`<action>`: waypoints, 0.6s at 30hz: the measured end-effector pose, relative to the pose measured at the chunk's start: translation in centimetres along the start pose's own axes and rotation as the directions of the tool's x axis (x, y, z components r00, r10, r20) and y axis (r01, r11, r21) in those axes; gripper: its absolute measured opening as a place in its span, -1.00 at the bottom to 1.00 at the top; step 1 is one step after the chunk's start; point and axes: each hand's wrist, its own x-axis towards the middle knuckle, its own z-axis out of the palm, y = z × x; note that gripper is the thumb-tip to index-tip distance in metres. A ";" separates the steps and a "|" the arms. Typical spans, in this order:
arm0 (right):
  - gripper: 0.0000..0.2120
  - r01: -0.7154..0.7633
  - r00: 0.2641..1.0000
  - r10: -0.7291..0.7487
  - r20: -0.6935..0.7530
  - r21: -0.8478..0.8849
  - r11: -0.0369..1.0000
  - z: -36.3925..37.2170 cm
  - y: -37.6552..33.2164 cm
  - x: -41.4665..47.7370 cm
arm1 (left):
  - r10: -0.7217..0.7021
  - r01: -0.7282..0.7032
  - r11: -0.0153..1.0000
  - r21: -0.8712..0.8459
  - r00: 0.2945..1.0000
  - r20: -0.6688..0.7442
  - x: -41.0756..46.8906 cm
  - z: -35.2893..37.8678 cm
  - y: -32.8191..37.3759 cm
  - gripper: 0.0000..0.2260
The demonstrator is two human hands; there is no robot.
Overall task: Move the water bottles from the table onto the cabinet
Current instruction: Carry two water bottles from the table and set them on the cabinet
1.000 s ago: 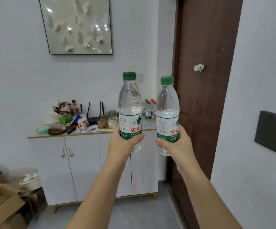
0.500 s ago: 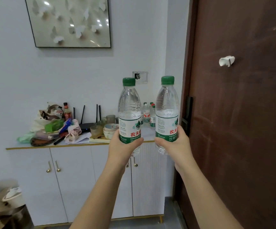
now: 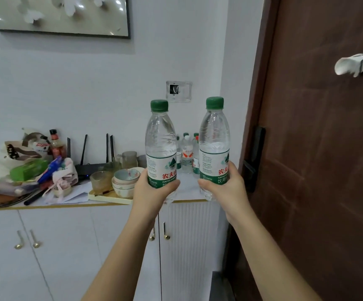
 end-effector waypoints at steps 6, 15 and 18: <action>-0.41 -0.026 0.998 0.023 -0.053 -0.059 0.998 2.0 5.6 7.7 | -0.008 0.007 1.000 0.022 1.000 0.027 9.1 1.9 -5.2 -0.55; -0.39 -0.082 0.994 0.074 -0.085 -0.086 0.993 6.8 14.3 20.8 | -0.030 0.027 0.999 0.022 0.991 0.131 23.5 5.0 -11.8 -0.63; -0.35 -0.134 0.987 0.123 -0.103 -0.101 0.986 7.4 18.1 22.8 | -0.076 0.070 0.997 0.043 0.984 0.159 26.4 5.7 -14.8 -0.63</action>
